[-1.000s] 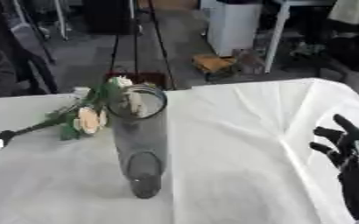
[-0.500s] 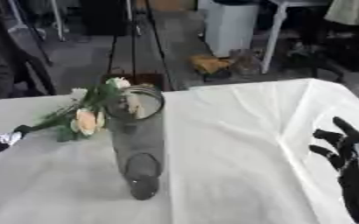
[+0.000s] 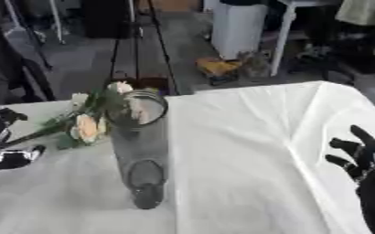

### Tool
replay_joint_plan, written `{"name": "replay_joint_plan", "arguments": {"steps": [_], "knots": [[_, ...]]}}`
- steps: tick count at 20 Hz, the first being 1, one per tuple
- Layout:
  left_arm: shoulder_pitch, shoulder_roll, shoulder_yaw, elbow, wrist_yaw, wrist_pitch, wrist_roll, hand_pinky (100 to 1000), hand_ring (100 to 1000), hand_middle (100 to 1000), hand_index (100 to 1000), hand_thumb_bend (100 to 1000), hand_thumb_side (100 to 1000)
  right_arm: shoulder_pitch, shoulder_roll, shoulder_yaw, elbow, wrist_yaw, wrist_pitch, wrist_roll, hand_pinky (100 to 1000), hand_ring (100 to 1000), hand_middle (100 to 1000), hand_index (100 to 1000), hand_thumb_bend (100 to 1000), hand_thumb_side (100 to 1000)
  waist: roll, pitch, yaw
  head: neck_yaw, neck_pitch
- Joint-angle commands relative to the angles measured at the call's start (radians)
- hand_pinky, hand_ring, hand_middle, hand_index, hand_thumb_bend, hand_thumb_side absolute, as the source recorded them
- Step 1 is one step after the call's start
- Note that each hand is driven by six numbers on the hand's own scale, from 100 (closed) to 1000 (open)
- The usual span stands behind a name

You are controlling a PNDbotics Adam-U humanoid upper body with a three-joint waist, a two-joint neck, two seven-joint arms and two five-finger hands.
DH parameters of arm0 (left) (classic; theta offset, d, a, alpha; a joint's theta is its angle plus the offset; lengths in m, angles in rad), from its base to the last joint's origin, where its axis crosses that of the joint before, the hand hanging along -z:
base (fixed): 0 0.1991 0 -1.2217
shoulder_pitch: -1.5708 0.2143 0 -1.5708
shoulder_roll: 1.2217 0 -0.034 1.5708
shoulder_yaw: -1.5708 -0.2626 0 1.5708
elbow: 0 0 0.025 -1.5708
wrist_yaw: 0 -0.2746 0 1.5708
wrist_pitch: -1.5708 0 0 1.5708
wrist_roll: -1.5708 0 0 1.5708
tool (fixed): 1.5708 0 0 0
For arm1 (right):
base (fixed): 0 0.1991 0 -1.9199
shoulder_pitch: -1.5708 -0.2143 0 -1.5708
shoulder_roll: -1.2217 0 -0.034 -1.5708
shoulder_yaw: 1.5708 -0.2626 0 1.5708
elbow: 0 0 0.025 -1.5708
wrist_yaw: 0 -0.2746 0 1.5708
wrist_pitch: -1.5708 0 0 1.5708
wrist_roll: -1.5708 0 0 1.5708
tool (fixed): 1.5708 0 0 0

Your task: Arrange flowers into the vase.

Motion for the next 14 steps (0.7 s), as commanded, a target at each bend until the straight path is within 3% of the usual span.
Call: {"name": "replay_joint_plan", "arguments": {"steps": [1, 14], "knots": [[-0.038, 0.001, 0.019, 0.046, -0.029, 0.014, 0.031, 704, 755, 732, 810, 497, 348, -0.006, -0.020, -0.001, -0.008, -0.003, -0.001, 0.004, 773, 904, 674, 960, 100, 1000, 0.000, -0.015, -0.004, 0.005, -0.003], [-0.120, -0.004, 0.055, 0.240, -0.089, 0.049, 0.122, 685, 723, 681, 797, 466, 345, -0.010, -0.022, 0.007, -0.007, -0.007, -0.001, 0.015, 773, 904, 674, 960, 100, 1000, 0.002, -0.012, -0.044, 0.018, -0.011]]}}
